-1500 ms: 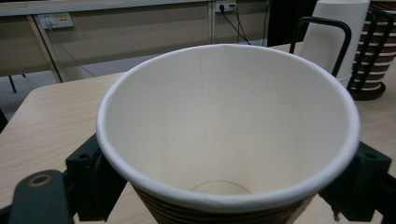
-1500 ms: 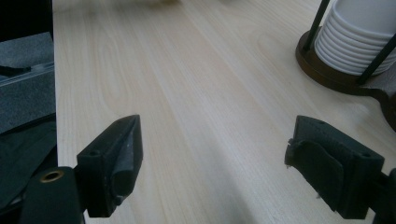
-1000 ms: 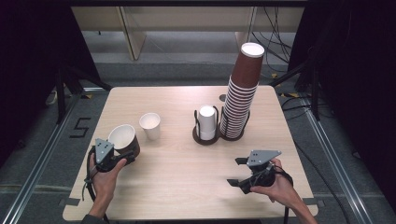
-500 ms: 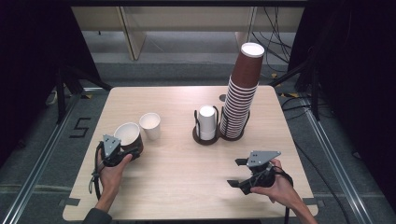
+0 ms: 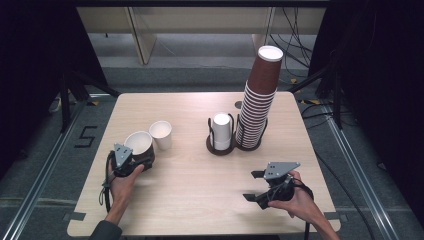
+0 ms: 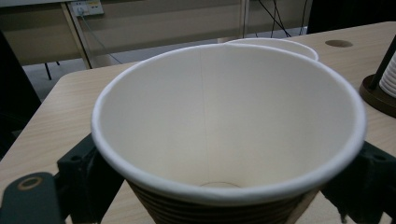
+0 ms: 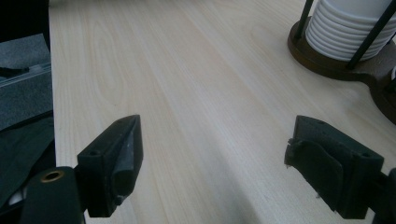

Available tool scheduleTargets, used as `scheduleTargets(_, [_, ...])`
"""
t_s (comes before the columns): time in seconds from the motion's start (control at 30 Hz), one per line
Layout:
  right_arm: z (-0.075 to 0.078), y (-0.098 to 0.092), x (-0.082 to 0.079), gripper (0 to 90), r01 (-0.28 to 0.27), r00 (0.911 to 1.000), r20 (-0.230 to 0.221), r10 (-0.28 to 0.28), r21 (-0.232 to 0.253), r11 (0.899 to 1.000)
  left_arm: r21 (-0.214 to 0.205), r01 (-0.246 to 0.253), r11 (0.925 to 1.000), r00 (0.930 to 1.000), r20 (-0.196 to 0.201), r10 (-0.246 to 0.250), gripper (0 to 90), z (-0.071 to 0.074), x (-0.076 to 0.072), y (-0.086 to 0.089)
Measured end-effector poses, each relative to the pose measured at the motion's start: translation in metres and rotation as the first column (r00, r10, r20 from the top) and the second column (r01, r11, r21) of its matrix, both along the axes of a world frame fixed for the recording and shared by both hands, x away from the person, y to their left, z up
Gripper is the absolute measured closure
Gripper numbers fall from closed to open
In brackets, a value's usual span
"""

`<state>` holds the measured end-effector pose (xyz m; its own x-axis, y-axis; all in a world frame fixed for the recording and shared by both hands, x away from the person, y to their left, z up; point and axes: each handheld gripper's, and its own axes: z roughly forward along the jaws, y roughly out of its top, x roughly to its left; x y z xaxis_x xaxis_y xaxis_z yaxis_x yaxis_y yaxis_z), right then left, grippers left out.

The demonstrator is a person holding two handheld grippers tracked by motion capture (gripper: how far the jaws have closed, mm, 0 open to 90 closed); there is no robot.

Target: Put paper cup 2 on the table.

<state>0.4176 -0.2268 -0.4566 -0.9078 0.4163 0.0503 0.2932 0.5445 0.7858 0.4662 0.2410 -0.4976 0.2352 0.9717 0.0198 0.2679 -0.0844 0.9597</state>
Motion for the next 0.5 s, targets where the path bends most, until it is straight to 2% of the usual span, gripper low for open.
scheduleTargets(0.13, [0.0002,0.0,-0.0005,18.7,-0.005,1.0,-0.004,0.005,0.001,1.0,-0.011,0.016,0.9998,0.9996,-0.024,-0.017,10.3,-0.0009,-0.0007,0.0008])
scheduleTargets(0.17, [0.0004,-0.0002,-0.0007,18.7,-0.003,1.0,0.008,0.003,0.0,1.0,-0.022,0.024,0.9995,0.9992,-0.033,-0.025,10.2,-0.0015,-0.0003,0.0014])
scheduleTargets(0.3, [0.0006,-0.0011,-0.0013,18.7,-0.002,1.0,-0.003,0.002,0.002,1.0,-0.034,0.027,0.999,0.9984,-0.048,-0.029,11.7,-0.0027,-0.0002,0.0027])
scheduleTargets(0.4, [0.0012,-0.0029,-0.0013,18.7,0.002,0.9999,0.013,-0.002,-0.001,1.0,-0.031,0.027,0.9992,0.9973,-0.067,-0.029,12.4,-0.0028,-0.0015,0.0034])
scheduleTargets(0.5, [0.0008,-0.003,-0.0023,18.7,0.003,1.0,0.001,-0.003,-0.001,1.0,-0.034,0.03,0.999,0.9965,-0.078,-0.032,13.0,-0.0034,-0.0022,0.0041])
